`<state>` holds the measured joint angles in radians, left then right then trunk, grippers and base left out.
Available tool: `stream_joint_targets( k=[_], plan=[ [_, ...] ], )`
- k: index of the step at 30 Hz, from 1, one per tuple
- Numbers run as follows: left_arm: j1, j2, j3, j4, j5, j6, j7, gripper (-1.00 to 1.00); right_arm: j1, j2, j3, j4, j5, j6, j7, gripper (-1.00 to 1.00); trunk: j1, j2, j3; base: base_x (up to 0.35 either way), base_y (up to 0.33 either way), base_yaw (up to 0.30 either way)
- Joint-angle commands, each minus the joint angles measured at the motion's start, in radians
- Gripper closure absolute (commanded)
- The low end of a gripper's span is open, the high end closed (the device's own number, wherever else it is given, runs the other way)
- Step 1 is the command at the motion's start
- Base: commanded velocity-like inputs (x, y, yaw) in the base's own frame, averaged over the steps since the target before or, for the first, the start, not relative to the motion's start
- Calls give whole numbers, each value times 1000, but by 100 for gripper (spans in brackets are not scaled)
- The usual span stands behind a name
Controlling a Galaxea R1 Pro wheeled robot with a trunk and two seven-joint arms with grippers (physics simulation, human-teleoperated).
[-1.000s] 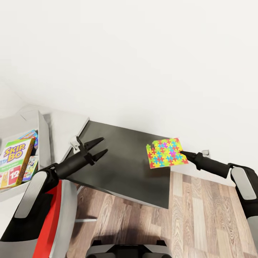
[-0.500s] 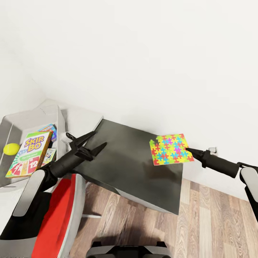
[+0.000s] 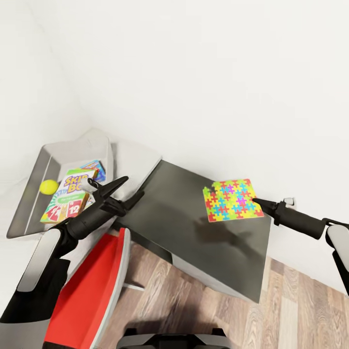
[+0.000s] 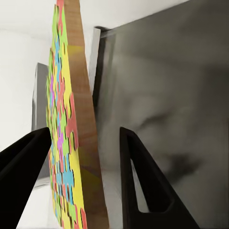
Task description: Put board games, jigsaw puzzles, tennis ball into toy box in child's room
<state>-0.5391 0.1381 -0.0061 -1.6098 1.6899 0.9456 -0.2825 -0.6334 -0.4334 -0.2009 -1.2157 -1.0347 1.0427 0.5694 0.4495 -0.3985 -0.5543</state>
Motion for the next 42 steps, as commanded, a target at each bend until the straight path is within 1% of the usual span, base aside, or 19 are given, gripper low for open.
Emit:
stream_joint_targets(
  k=[1, 12, 18, 21, 22, 25, 26, 29, 30, 34, 35, 38, 39, 42],
  plan=[
    [-1, 0, -1, 1, -4, 2, -6, -100, 0, 0, -2, 0, 6, 4, 8, 100, 1, -2, -1, 0, 0, 276],
    [-4, 6, 3, 1, -4, 12, -7, -100, -15, 1, -4, -13, 3, 4, 6, 100, 1, -2, 5, 0, 0, 278],
    [-5, 6, 2, 2, -4, 16, 0, -100, -50, 4, -4, -20, 3, 4, 2, 100, 1, -2, 8, 0, 0, 281],
    [-5, 7, 2, 2, -4, 18, 2, -100, -76, 4, -4, -18, 4, 4, 0, 100, 1, -2, 9, 0, 0, 283],
    [-5, 7, 2, 2, -4, 18, 2, -100, -76, 4, -4, -18, 4, 4, 0, 100, 1, -2, 10, 0, 0, 283],
    [-5, 6, 1, 2, -4, 18, 3, -100, -105, 6, -5, -16, 4, 4, -10, 100, 1, -2, 11, 0, 0, 284],
    [-5, 6, 1, 2, -4, 18, 3, -100, -105, 6, -5, -16, 4, 4, -10, 100, 1, -2, 11, 0, 0, 285],
    [-5, 5, 1, 2, -4, 19, 4, -100, -131, 8, -5, -15, 4, 4, -43, 100, 1, -2, 12, 0, 0, 286],
    [-5, 5, 1, 2, -4, 19, 4, -100, -131, 8, -5, -15, 4, 4, -43, 100, 1, -2, 12, 0, 0, 286],
    [-5, 5, 0, 2, -4, 19, 5, -100, -158, 10, -5, -15, 3, 4, -98, 100, 1, -2, 13, 0, 0, 287],
    [-5, 5, 0, 2, -4, 19, 5, -100, -158, 10, -5, -15, 3, 4, -98, 100, 1, -2, 13, 0, 0, 288],
    [-5, 5, 0, 2, -4, 19, 5, -100, -186, 12, -7, -14, 3, 4, -128, 100, 1, -2, 13, 0, 0, 289],
    [-5, 5, 0, 2, -4, 19, 5, -100, -186, 12, -7, -14, 3, 4, -128, 100, 1, -2, 13, 0, 0, 290],
    [-5, 5, 0, 2, -4, 19, 5, -100, -208, 12, -9, -12, 3, 4, -155, 100, 1, -2, 13, 0, 0, 291]
  ],
)
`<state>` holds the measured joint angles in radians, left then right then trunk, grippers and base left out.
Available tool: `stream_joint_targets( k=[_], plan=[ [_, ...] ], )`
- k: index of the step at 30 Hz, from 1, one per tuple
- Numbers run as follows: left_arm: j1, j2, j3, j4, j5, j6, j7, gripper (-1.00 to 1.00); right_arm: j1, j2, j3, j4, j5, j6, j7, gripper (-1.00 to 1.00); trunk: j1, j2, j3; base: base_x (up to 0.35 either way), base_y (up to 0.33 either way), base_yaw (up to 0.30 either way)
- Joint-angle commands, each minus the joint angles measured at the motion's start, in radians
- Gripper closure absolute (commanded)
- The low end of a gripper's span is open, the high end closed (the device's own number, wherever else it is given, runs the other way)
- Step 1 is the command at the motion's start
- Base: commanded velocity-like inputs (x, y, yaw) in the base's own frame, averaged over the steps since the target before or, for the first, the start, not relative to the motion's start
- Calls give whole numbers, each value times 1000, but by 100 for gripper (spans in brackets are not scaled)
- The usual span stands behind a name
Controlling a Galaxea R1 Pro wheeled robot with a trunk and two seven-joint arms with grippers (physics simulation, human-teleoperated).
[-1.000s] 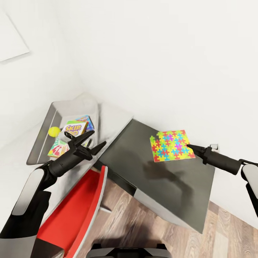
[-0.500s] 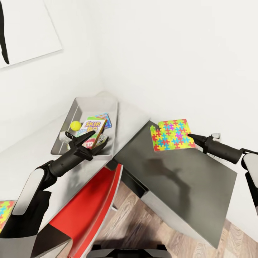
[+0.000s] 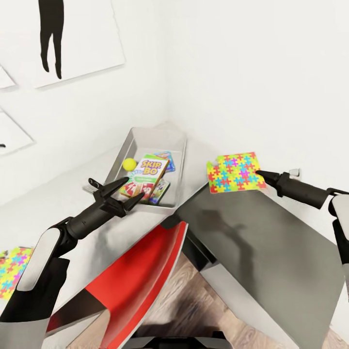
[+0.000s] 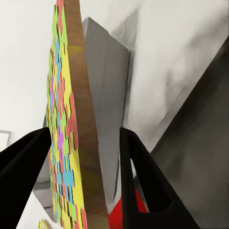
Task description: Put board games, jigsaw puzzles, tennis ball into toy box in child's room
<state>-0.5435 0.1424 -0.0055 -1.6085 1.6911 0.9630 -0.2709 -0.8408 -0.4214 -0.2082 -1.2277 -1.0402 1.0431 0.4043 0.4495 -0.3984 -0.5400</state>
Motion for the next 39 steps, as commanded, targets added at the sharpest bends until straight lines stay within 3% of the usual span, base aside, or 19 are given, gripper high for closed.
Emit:
stream_joint_targets(
  k=[1, 13, 23, 31, 39],
  plan=[
    [-1, 0, -1, 1, -5, 2, -7, -100, -1, 0, -2, 0, 8, 4, 10, 100, 1, -2, -1, 0, 0, 292],
    [-1, -2, -2, 1, -5, 2, -7, -100, -68, 4, -5, 2, 4, 4, -123, 100, 1, -2, -1, 0, 0, 294],
    [-1, -3, -2, 1, -5, 2, -5, -100, -102, 6, -6, 2, -18, 4, -180, 100, 1, -2, -1, 0, 0, 296],
    [-1, -5, -2, 1, -5, 2, 13, -100, -154, 6, -7, 2, -29, 4, -288, 100, 1, -2, -1, 0, 0, 296],
    [-1, -7, -3, 1, -5, 2, 20, -100, -190, 5, -26, 3, -36, 4, -330, 100, 1, -2, -1, 0, 0, 296]
  ],
)
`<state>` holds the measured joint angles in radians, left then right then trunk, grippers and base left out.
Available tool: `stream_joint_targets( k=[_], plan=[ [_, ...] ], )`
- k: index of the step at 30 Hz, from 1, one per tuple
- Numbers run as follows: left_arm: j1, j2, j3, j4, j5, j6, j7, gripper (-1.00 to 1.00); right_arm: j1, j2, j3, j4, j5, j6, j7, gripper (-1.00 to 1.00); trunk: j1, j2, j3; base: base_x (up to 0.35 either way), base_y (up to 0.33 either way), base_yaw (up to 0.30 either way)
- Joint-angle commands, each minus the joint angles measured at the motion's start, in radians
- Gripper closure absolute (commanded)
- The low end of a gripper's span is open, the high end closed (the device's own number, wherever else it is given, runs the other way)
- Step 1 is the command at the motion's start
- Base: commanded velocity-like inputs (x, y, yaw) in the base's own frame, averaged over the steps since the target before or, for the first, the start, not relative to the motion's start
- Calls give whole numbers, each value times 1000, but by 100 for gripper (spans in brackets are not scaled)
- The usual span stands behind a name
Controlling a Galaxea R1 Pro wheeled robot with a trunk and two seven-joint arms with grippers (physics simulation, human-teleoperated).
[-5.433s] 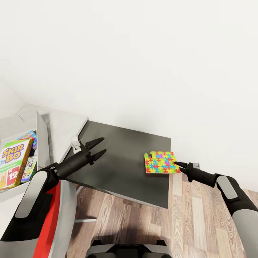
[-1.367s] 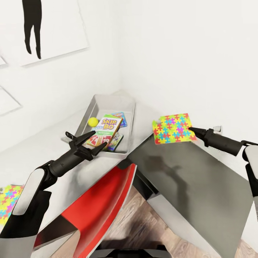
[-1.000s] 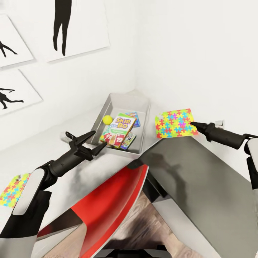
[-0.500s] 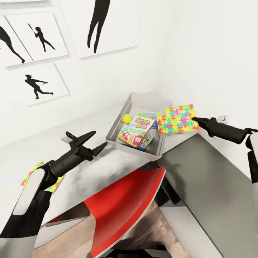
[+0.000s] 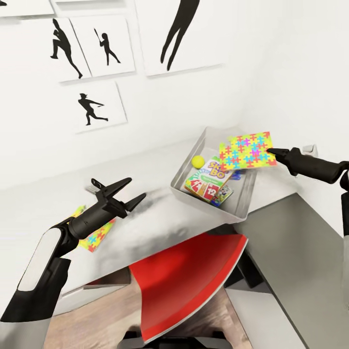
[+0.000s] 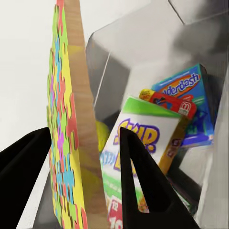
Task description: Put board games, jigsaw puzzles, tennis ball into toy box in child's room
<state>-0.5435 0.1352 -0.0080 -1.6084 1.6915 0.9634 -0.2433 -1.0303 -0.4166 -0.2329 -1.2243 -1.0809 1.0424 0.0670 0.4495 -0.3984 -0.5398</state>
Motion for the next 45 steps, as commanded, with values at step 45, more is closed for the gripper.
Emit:
stream_joint_targets(
  k=[45],
  plan=[
    [0, 1, -1, 1, -16, 1, -2, -100, -47, 122, -116, 13, 2, -131, -371, 100, 1, -2, -1, 0, 0, 61]
  ],
)
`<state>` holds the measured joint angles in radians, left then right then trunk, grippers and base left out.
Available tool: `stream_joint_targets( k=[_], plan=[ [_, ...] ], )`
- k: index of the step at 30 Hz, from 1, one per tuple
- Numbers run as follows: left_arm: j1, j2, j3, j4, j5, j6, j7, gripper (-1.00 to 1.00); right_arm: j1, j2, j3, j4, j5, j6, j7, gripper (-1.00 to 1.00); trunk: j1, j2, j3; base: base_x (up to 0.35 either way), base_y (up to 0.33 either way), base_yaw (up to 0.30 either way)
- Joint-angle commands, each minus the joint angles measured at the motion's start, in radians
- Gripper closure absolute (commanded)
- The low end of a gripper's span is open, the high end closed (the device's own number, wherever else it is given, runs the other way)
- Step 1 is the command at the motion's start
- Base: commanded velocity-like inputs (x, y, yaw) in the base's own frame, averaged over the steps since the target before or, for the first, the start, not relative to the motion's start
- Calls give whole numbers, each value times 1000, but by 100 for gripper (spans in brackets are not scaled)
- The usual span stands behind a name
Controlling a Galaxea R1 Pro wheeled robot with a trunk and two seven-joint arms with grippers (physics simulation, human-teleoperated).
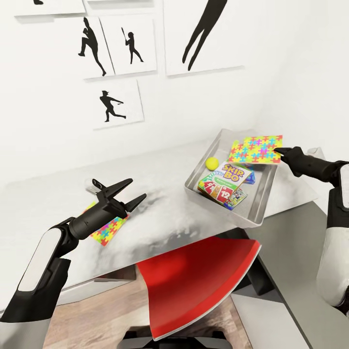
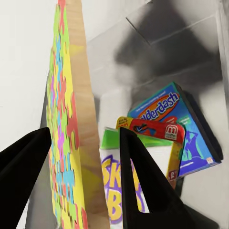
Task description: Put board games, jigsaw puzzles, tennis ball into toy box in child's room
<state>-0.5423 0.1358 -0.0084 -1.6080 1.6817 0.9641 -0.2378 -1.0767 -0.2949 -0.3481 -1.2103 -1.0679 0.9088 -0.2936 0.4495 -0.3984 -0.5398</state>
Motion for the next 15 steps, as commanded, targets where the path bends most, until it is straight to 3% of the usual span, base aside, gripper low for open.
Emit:
stream_joint_targets(
  k=[1, 15],
  plan=[
    [-1, 1, -1, 0, -6, 1, -8, -100, -4, 4, 0, 3, -11, -11, -12, 100, 1, -2, -1, 0, 0, 0],
    [-1, 1, -1, 0, -8, 1, -8, -100, -38, 24, 1, 22, -11, -69, -21, 100, 1, -2, -1, 0, 0, 0]
  ],
)
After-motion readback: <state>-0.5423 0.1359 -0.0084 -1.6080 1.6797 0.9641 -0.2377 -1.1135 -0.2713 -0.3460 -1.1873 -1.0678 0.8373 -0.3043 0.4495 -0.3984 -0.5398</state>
